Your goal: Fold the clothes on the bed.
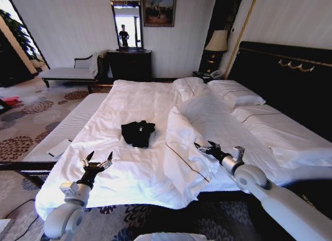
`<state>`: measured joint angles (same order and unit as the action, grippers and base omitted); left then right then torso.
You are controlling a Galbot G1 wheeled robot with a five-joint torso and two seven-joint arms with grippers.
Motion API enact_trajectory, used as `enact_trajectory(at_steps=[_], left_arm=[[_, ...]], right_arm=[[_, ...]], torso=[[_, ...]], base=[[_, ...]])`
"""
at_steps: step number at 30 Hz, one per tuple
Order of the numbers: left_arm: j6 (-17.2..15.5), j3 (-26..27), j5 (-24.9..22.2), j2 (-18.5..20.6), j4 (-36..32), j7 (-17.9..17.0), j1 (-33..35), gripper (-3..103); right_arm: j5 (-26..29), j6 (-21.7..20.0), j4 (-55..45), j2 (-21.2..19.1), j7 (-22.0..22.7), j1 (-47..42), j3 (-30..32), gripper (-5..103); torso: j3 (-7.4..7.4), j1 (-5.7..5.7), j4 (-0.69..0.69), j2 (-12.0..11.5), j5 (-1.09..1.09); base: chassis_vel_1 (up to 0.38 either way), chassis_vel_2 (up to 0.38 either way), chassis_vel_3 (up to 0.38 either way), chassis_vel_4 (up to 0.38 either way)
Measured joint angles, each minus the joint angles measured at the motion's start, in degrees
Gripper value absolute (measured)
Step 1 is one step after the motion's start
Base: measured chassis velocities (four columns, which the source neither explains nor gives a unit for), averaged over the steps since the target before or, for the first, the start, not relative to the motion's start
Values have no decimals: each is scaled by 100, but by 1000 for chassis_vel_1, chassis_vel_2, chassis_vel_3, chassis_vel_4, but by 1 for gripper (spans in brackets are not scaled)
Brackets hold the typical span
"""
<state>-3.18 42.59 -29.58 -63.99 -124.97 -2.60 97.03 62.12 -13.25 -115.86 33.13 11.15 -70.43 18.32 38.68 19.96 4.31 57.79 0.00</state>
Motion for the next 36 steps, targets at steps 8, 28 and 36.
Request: enact_trajectory(at_steps=[8, 28, 36], left_arm=[[1, 18, -116, -37, -2, -15, 47, 100], [-74, 49, -339, -17, 6, -100, -12, 100], [-87, 53, -323, -23, -4, -136, -24, 100]], right_arm=[[102, -22, 96, -42, 15, 120, -104, 76], [-36, 8, -23, -97, 16, -117, 81, 6], [-155, 65, -75, -90, 10, -187, 106, 2]], torso=[[0, 0, 0, 0, 0], [0, 0, 0, 0, 0], [0, 0, 0, 0, 0]], base=[[0, 0, 0, 0], [0, 0, 0, 0], [0, 0, 0, 0]])
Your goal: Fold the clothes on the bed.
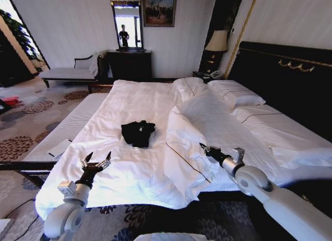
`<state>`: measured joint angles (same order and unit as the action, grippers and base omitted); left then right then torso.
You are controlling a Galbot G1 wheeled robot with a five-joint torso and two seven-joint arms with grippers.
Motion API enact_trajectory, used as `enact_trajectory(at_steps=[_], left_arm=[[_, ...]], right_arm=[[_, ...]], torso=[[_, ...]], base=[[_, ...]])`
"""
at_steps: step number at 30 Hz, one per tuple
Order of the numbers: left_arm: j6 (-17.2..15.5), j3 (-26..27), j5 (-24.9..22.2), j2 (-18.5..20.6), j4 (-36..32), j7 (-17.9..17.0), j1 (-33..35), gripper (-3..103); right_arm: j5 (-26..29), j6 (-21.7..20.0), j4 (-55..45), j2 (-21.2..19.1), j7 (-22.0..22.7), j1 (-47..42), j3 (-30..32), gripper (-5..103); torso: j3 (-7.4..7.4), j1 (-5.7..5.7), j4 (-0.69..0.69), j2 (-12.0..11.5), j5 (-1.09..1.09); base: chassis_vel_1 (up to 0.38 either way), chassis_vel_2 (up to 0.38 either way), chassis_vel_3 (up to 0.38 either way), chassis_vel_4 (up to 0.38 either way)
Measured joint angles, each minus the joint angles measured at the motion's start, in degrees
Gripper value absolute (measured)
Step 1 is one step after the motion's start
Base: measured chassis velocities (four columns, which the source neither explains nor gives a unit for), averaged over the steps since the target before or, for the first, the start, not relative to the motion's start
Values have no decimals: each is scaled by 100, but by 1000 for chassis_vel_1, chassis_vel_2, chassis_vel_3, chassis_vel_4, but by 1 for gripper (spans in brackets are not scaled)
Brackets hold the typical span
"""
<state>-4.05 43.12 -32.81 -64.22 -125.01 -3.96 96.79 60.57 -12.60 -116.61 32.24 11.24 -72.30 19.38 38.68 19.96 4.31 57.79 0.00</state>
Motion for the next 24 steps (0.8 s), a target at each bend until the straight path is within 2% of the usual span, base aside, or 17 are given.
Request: enact_trajectory(at_steps=[4, 8, 15, 16, 17, 19, 21, 22, 24], left_arm=[[-2, -2, 17, -10, -21, -9, 10, 100], [-3, 20, 20, -4, -37, -13, 10, 100], [-3, 7, 26, -38, -45, -26, -1, 100], [-4, -10, 29, -40, -42, -27, -13, 100], [-4, -10, 29, -40, -42, -27, -13, 100], [-8, -17, 25, -29, -32, -31, -38, 100], [-9, -7, 5, -4, -12, -31, -52, 100], [-9, -7, 5, -4, -12, -31, -52, 100], [-8, -5, -2, 7, 3, -31, -54, 100]], right_arm=[[-2, 18, -72, -9, -2, -94, 173, 2], [-11, -9, -228, 39, 45, -344, 635, 2], [-34, -110, -475, 251, 190, -982, 1750, 2], [-28, -110, -570, 303, 143, -1300, 2166, 2], [-28, -110, -570, 303, 143, -1300, 2166, 2], [-36, -108, -720, 457, 65, -1778, 2719, 2], [-125, -71, -894, 785, -23, -2364, 3244, 2], [-125, -71, -894, 785, -23, -2364, 3244, 2], [-200, -37, -963, 1037, -111, -2698, 3560, 2]], torso=[[0, 0, -1, 0, 0], [0, 0, 0, 0, 0], [0, 0, -1, 0, 0], [0, 0, 0, 1, 0], [0, 0, 0, 1, 0], [0, 0, 0, 1, -1], [-1, 0, 2, 0, 1], [-1, 0, 2, 0, 1], [-1, 0, 2, 1, 0]], base=[[0, 0, 0, 0], [0, 0, 0, 0], [0, 0, 0, 0], [0, 0, 0, 0], [0, 0, 0, 0], [0, 0, 0, 0], [0, 0, 0, 0], [0, 0, 0, 0], [0, 0, 0, 0]])
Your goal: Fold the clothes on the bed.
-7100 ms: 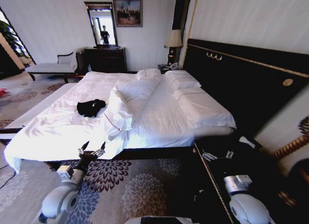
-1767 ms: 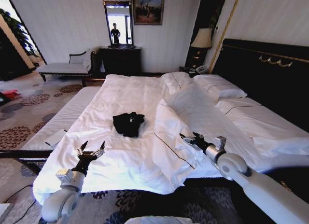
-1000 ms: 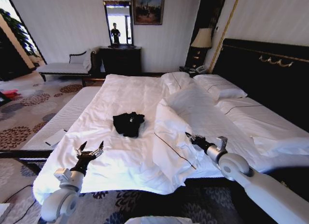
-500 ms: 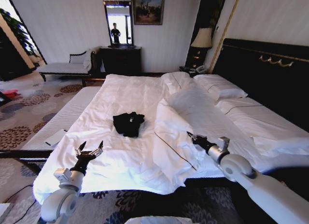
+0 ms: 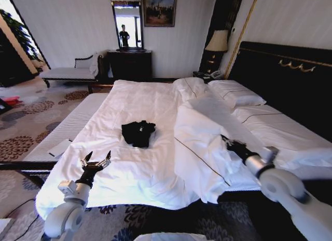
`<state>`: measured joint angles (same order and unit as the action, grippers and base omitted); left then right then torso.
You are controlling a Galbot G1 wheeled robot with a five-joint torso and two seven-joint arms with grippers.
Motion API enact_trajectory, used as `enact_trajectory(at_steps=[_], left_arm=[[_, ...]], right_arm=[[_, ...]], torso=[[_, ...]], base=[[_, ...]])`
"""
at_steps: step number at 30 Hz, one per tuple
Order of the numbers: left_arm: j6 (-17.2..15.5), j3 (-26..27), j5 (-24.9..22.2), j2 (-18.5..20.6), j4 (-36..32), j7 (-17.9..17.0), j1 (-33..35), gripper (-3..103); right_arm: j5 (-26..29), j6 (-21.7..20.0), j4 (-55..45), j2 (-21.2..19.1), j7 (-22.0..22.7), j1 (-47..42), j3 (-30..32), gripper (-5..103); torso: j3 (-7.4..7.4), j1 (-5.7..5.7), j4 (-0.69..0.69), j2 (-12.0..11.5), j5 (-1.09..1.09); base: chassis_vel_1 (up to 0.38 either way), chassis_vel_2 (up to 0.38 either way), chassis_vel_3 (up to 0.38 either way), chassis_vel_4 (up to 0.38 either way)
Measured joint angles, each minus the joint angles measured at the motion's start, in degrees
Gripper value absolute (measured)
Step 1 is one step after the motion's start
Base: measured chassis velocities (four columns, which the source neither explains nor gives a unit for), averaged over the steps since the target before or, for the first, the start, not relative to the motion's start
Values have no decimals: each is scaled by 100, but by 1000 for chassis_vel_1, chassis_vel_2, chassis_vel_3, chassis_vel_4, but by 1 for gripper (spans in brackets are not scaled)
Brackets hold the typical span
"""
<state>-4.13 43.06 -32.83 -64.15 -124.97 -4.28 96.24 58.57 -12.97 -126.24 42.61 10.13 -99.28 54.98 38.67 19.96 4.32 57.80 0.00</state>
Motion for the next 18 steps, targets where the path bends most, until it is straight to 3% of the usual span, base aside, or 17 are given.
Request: enact_trajectory(at_steps=[2, 11, 18], left_arm=[[0, -27, -1, 3, 23, 0, -18, 100], [12, -23, -45, 29, 67, 5, -40, 100], [55, 33, -73, 17, 122, 22, 1, 100]], right_arm=[[-171, 78, -9, 397, -144, -320, 424, 2], [-325, 313, 125, 1084, -368, -850, 1478, 2], [-472, 578, 338, 1579, -513, -1168, 1926, 2]], torso=[[0, 0, 0, 0, 0], [0, 0, -3, 0, 0], [0, 0, 0, 0, 0]], base=[[0, 0, 0, 0], [0, 0, 0, 0], [0, 0, 0, 0]])
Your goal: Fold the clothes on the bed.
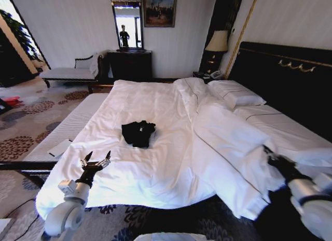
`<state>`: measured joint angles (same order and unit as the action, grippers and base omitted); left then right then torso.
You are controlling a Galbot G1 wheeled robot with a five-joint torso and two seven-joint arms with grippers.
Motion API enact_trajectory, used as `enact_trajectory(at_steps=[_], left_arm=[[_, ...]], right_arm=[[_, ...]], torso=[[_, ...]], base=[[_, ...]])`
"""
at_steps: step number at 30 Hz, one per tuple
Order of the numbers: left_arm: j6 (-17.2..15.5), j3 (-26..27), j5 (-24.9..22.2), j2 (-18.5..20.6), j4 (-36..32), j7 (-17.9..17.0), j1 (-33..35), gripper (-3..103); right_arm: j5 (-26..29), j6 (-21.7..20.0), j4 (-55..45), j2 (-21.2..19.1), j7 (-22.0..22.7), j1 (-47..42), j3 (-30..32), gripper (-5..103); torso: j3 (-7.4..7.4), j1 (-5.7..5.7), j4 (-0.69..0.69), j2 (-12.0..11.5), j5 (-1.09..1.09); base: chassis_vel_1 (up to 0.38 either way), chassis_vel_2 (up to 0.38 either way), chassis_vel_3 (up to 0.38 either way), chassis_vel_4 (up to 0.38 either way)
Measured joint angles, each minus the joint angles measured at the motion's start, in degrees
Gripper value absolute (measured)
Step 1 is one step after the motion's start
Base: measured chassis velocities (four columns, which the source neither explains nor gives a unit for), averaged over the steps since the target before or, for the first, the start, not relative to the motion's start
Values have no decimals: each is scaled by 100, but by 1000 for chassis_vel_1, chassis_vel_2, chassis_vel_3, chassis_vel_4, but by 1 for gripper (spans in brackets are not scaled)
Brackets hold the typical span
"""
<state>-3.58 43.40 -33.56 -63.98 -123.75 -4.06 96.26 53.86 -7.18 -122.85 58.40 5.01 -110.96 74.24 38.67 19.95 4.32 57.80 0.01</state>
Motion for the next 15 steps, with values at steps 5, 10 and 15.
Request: enact_trajectory(at_steps=[5, 10, 15], left_arm=[[13, -25, 19, -40, 32, 3, 5, 100], [12, -45, 28, -49, 34, -3, -15, 100], [29, 14, -9, -94, 38, -2, 84, 100]], right_arm=[[-201, 224, 386, 326, -26, -69, 112, 2], [-675, 704, 1034, 697, -27, -82, 103, 2], [-1103, 1234, 1586, 1146, -29, -119, 64, 2]], torso=[[0, 0, -1, 0, 0], [1, 0, -3, -1, 1], [0, 0, 0, -1, 1]], base=[[0, 0, 0, 0], [0, 0, 0, 0], [0, 0, 0, 0]])
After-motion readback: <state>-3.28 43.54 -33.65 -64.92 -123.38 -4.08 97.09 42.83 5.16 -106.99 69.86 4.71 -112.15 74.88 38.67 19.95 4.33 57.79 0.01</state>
